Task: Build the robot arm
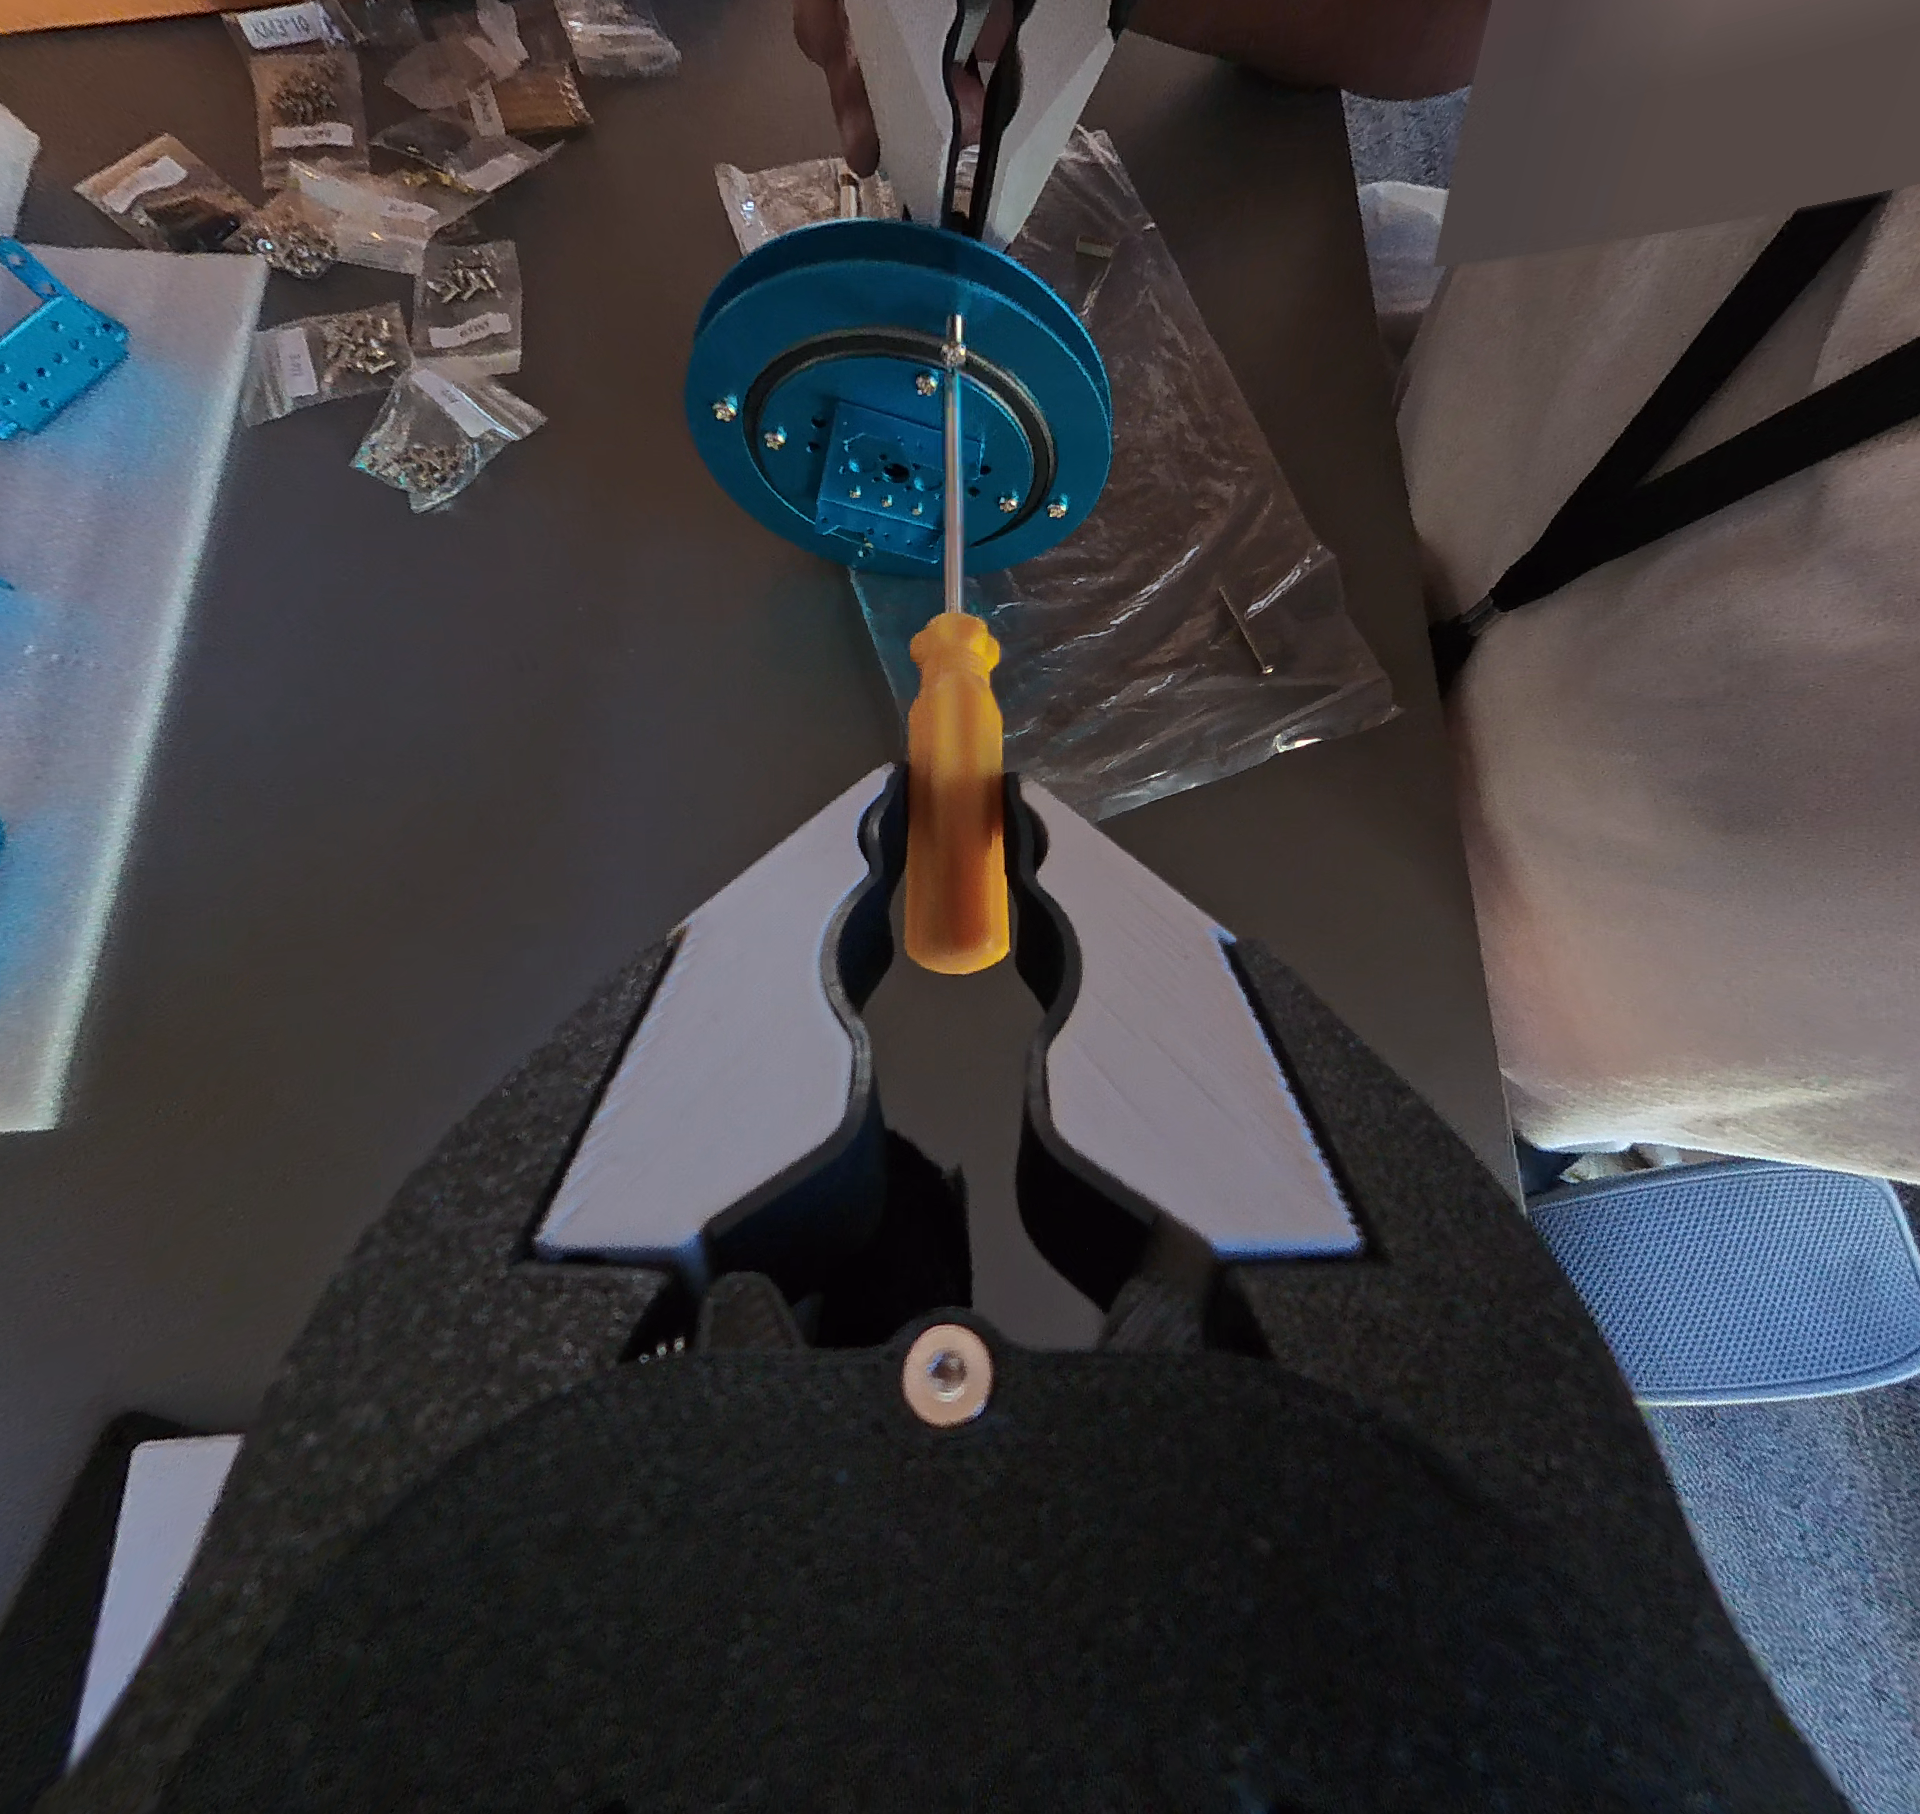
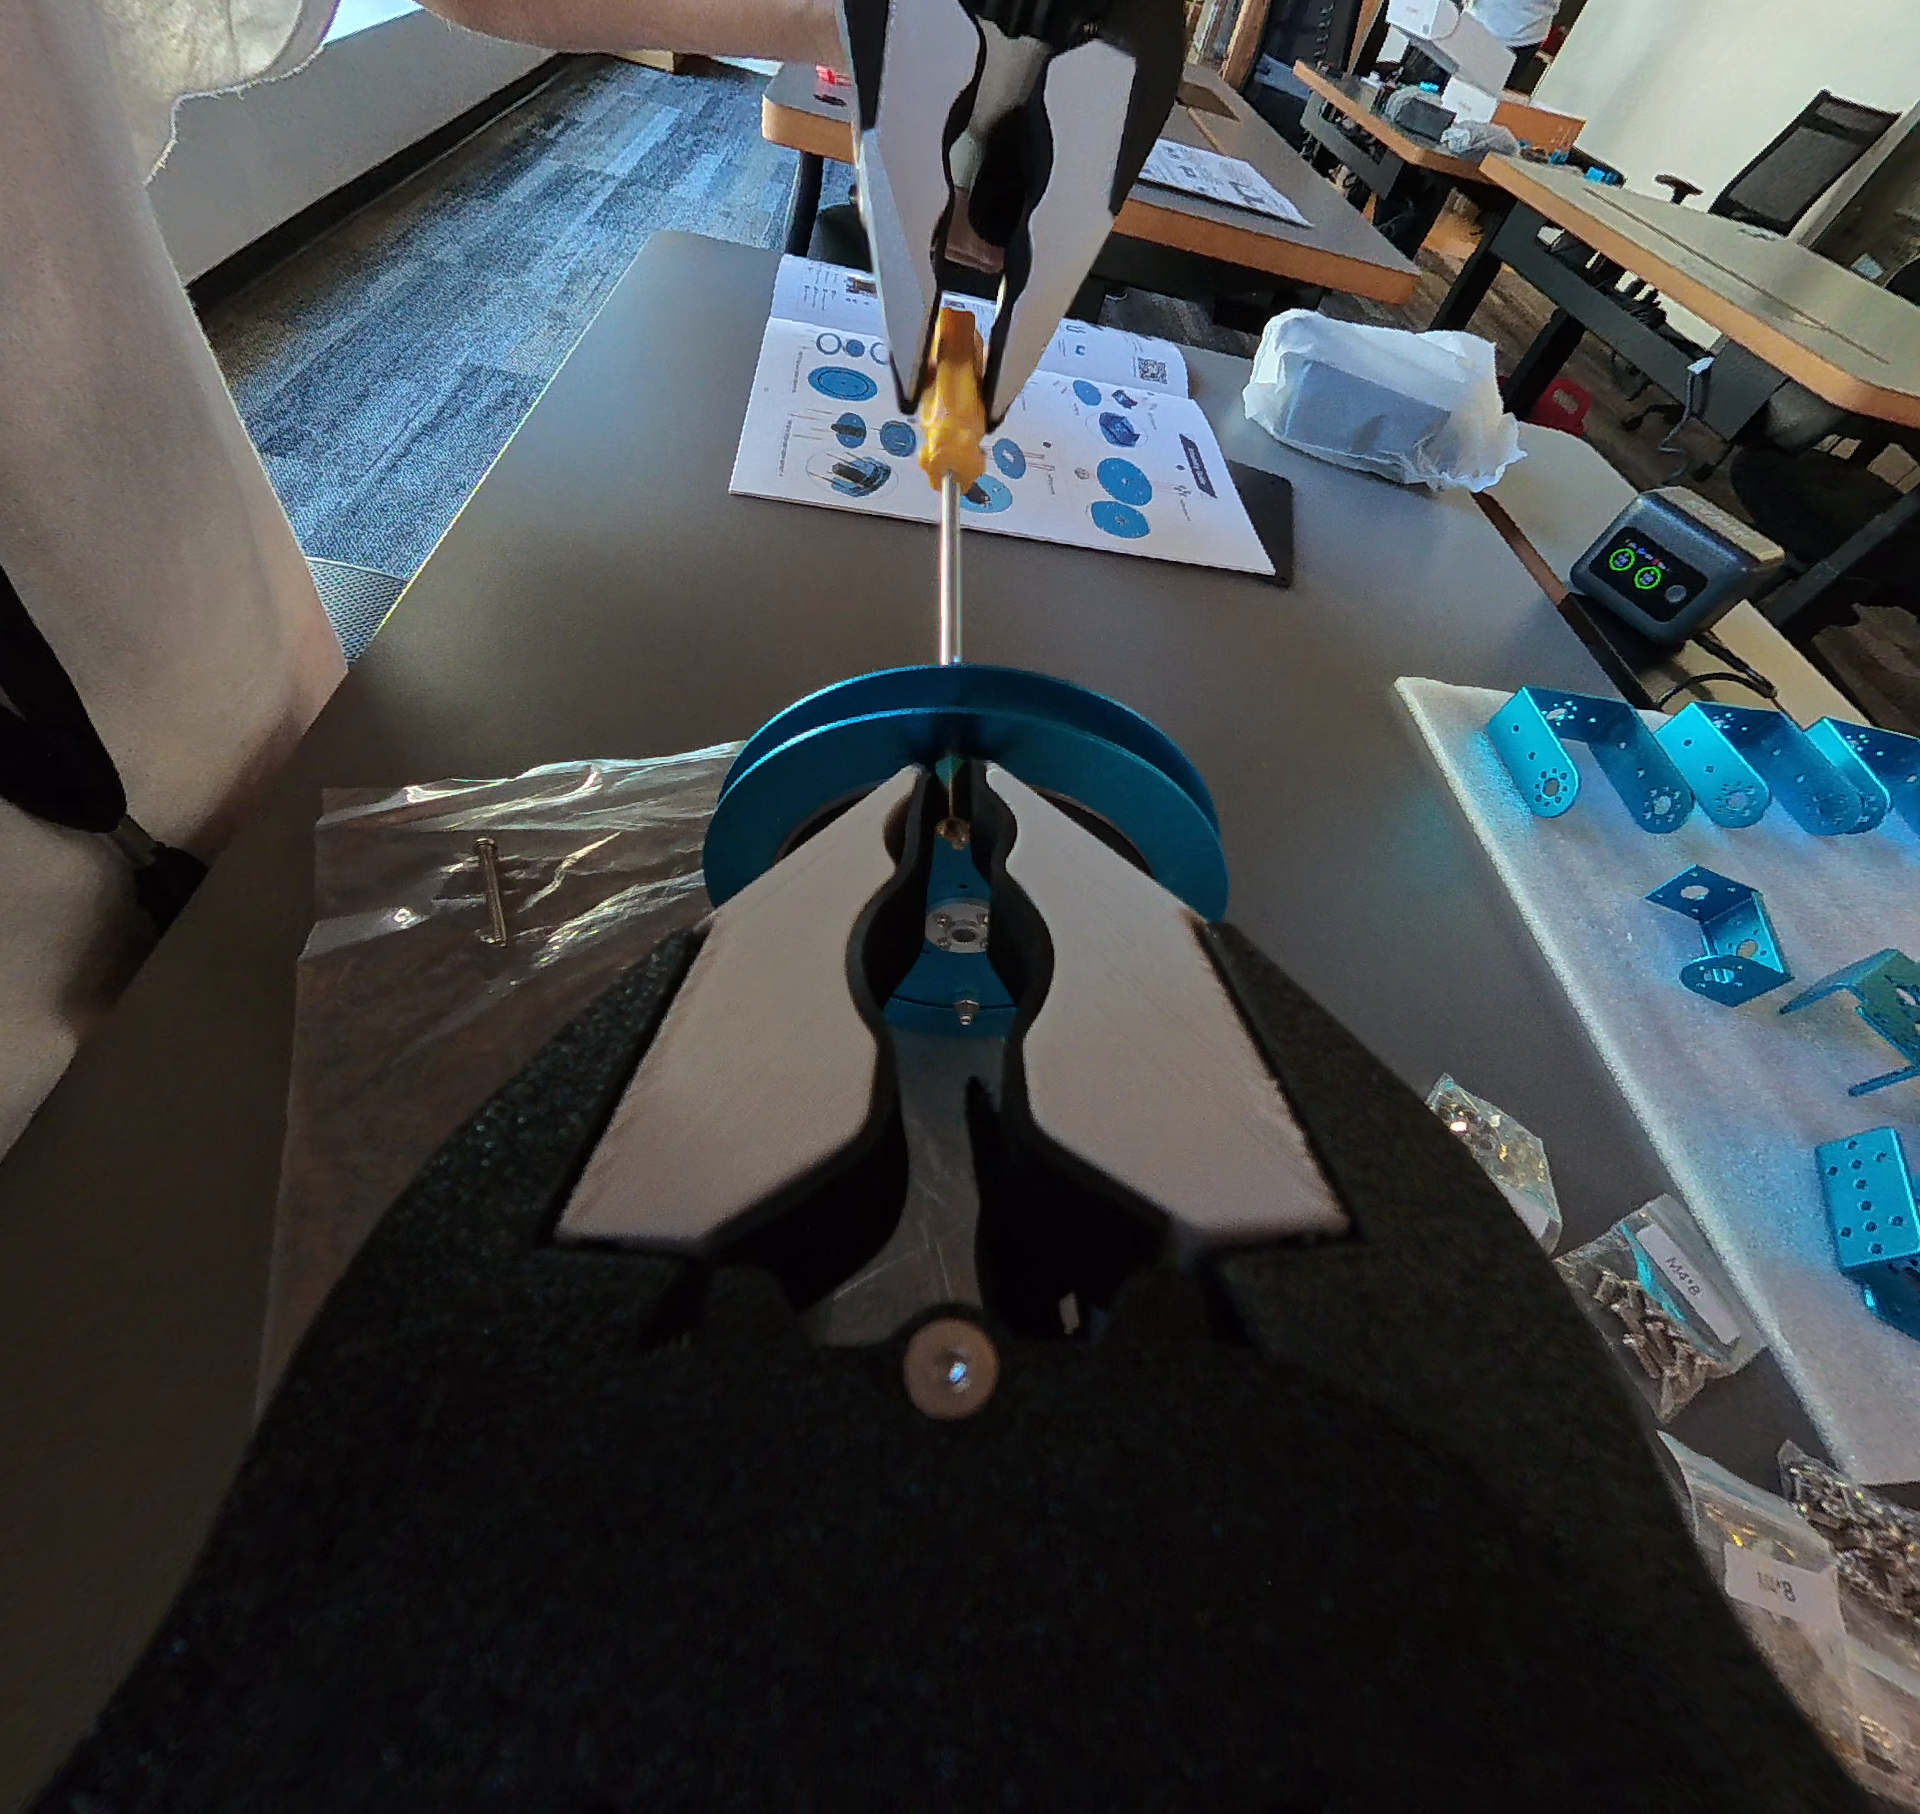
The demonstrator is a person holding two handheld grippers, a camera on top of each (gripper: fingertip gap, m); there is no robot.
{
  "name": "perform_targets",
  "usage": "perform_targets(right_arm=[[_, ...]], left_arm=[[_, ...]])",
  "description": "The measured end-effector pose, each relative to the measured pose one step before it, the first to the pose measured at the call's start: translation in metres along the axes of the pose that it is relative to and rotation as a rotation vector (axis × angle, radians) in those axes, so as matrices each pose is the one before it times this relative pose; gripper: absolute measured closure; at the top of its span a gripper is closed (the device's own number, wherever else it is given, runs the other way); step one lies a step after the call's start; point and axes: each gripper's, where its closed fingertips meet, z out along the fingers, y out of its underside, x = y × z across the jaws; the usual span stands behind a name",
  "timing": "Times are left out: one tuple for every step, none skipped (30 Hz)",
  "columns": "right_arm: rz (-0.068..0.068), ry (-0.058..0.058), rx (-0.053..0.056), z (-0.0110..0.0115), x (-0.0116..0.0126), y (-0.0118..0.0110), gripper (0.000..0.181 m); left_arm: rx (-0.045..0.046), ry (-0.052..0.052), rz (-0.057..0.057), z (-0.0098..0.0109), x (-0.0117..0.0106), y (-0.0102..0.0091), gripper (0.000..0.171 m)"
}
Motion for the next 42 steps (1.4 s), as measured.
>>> perform_targets(right_arm=[[0.0010, -0.0010, -0.0005, 0.00000, -0.00013, -0.00003, 0.176], [-0.0007, 0.0000, -0.0008, -0.00003, -0.00014, -0.00004, 0.176], [-0.0019, 0.0012, -0.0007, 0.00001, 0.00009, 0.00003, 0.176], [-0.0002, -0.0002, -0.0006, 0.00008, -0.00015, 0.00002, 0.176], [0.0006, -0.0015, 0.0000, 0.00006, -0.00032, -0.00003, 0.176], [0.0004, -0.0005, 0.0003, -0.00004, -0.00003, -0.00001, 0.176], [-0.0005, -0.0001, 0.0000, 0.00000, 0.00002, 0.00000, 0.176], [0.0000, 0.0013, -0.0004, 0.00004, 0.00012, 0.00002, 0.176], [0.0003, -0.0011, -0.0002, 0.00009, -0.00014, -0.00011, 0.176], [-0.0013, -0.0005, -0.0003, 0.00017, -0.00032, -0.00009, 0.176], [-0.0025, 0.0010, -0.0002, 0.00027, -0.00025, -0.00008, 0.176], [-0.0005, -0.0012, -0.0003, 0.00014, -0.00046, -0.00019, 0.176], [0.0003, -0.0011, -0.0006, 0.00016, -0.00024, 0.00000, 0.176], [-0.0017, 0.0021, -0.0005, -0.00011, 0.00020, 0.00005, 0.176], [-0.0013, 0.0012, -0.0005, -0.00004, 0.00012, 0.00004, 0.176], [0.0013, -0.0008, -0.0004, -0.00012, 0.00002, 0.00003, 0.176], [0.0005, 0.0002, -0.0001, -0.00024, 0.00007, 0.00001, 0.176], [-0.0004, 0.0005, 0.0000, 0.00003, 0.00007, 0.00009, 0.176], [0.0006, -0.0010, 0.0000, -0.00003, -0.00016, -0.00010, 0.176], [0.0004, -0.0014, 0.0003, 0.00005, -0.00024, 0.00006, 0.176], [0.0000, -0.0029, 0.0004, 0.00009, -0.00047, -0.00009, 0.176], [0.0004, 0.0013, 0.0000, -0.00017, 0.00018, -0.00005, 0.176], [-0.0003, 0.0028, -0.0006, -0.00004, 0.00055, 0.00011, 0.176], [0.0000, -0.0009, -0.0008, -0.00003, -0.00016, -0.00001, 0.176], [-0.0013, 0.0002, -0.0002, 0.00005, -0.00008, -0.00004, 0.176], [-0.0012, 0.0004, -0.0003, -0.00009, -0.00007, 0.00002, 0.176], [-0.0008, 0.0019, -0.0007, -0.00021, 0.00034, 0.00005, 0.176], [-0.0021, 0.0030, -0.0008, -0.00019, 0.00057, 0.00015, 0.176], [-0.0017, 0.0008, 0.0000, 0.00003, -0.00007, 0.00003, 0.176], [-0.0041, 0.0032, -0.0007, 0.00036, 0.00004, -0.00010, 0.176], [-0.0078, 0.0020, -0.0008, 0.00045, -0.00056, -0.00028, 0.176], [-0.0051, -0.0008, -0.0009, 0.00046, -0.00087, -0.00021, 0.176], [-0.0012, -0.0031, -0.0012, 0.00033, -0.00093, -0.00023, 0.176], [-0.0012, -0.0009, -0.0008, -0.00003, -0.00022, -0.00006, 0.176], [-0.0025, 0.0044, -0.0011, -0.00041, 0.00071, 0.00025, 0.176], [-0.0029, 0.0037, -0.0012, -0.00026, 0.00059, 0.00009, 0.177], [-0.0014, 0.0003, -0.0008, -0.00023, 0.00002, 0.00003, 0.176], [-0.0052, 0.0032, -0.0004, 0.00004, 0.00018, -0.00003, 0.176], [-0.0141, 0.0062, -0.0011, 0.00008, -0.00015, -0.00001, 0.177], [-0.0278, 0.0091, -0.0025, 0.00013, -0.00053, -0.00022, 0.177], [-0.0345, 0.0105, -0.0037, 0.00008, -0.00079, -0.00028, 0.176], [-0.0342, 0.0136, -0.0049, 0.00019, -0.00035, -0.00037, 0.176]], left_arm=[[0.00074, 0.0034, -0.0043, -0.00119, 0.00025, -0.00028, 0.155], [0.00341, -0.0026, -0.0033, -0.00124, -0.00066, -0.00072, 0.155], [0.00398, -0.0036, 0.0003, -0.00102, -0.00048, -0.00076, 0.155], [0.00024, 0.0057, -0.0025, -0.00042, 0.00100, -0.00032, 0.155], [-0.00232, -0.0014, 0.0018, 0.00018, 0.00018, 0.00022, 0.155], [-0.00574, -0.0014, 0.0031, 0.00065, 0.00020, 0.00089, 0.155], [-0.00359, 0.0006, -0.0005, 0.00073, 0.00019, 0.00045, 0.155], [0.00234, -0.0007, 0.0000, 0.00051, -0.00009, -0.00036, 0.155], [-0.00143, 0.0053, -0.0023, 0.00052, 0.00077, 0.00004, 0.155], [-0.00411, 0.0035, 0.0018, 0.00074, 0.00071, 0.00038, 0.155], [-0.00021, 0.0000, 0.0051, 0.00043, 0.00038, -0.00027, 0.155], [-0.00042, 0.0034, -0.0002, 0.00026, 0.00053, -0.00046, 0.155], [0.00397, -0.0027, 0.0008, -0.00023, -0.00053, -0.00093, 0.155], [0.00327, -0.0016, -0.0003, -0.00081, -0.00050, -0.00092, 0.155], [-0.00356, 0.0017, -0.0017, -0.00101, -0.00005, 0.00045, 0.155], [-0.00133, -0.0065, 0.0021, -0.00094, -0.00099, 0.00040, 0.155], [0.00172, 0.0021, -0.0037, -0.00089, 0.00025, 0.00008, 0.155], [0.00401, 0.0063, -0.0055, -0.00046, 0.00111, -0.00034, 0.155], [0.00057, -0.0031, 0.0008, 0.00005, -0.00007, -0.00004, 0.155], [-0.00352, -0.0005, 0.0017, 0.00034, 0.00036, 0.00057, 0.155], [-0.00224, -0.0001, 0.0006, 0.00038, 0.00027, 0.00042, 0.155], [0.00265, -0.0026, 0.0006, 0.00003, -0.00057, -0.00012, 0.155], [0.00317, 0.0025, -0.0044, -0.00012, 0.00016, -0.00034, 0.155], [0.00145, 0.0010, -0.0013, -0.00013, -0.00012, -0.00018, 0.155], [-0.00026, -0.0001, 0.0019, 0.00010, 0.00005, 0.00009, 0.155], [-0.00099, 0.0005, -0.0009, 0.00022, 0.00006, 0.00014, 0.155], [0.00266, -0.0008, -0.0011, 0.00009, -0.00012, -0.00017, 0.155], [0.00473, 0.0027, -0.0069, -0.00013, 0.00007, -0.00050, 0.155], [0.00622, 0.0036, -0.0100, -0.00055, 0.00000, -0.00072, 0.155], [0.00568, 0.0032, -0.0042, -0.00081, 0.00002, -0.00054, 0.155], [0.00023, 0.0031, -0.0004, -0.00044, 0.00023, 0.00018, 0.155], [-0.00182, 0.0027, 0.0023, 0.00007, 0.00046, 0.00052, 0.155], [-0.00327, 0.0043, -0.0004, 0.00055, 0.00071, 0.00074, 0.155], [-0.00435, 0.0003, 0.0000, 0.00076, -0.00018, 0.00099, 0.155], [0.00111, -0.0004, -0.0019, 0.00043, -0.00025, 0.00002, 0.155], [0.00013, 0.0028, -0.0056, 0.00027, 0.00000, -0.00010, 0.155], [0.00107, 0.0013, -0.0010, 0.00006, -0.00003, -0.00019, 0.155], [-0.00022, 0.0018, -0.0019, 0.00003, -0.00005, 0.00005, 0.155], [-0.00233, 0.0067, -0.0071, 0.00015, 0.00041, 0.00040, 0.155], [0.00064, 0.0114, -0.0123, 0.00006, 0.00061, 0.00033, 0.155], [0.00150, 0.0170, -0.0209, 0.00021, 0.00065, 0.00043, 0.155], [0.00558, 0.0170, -0.0241, 0.00008, 0.00000, 0.00028, 0.155]])
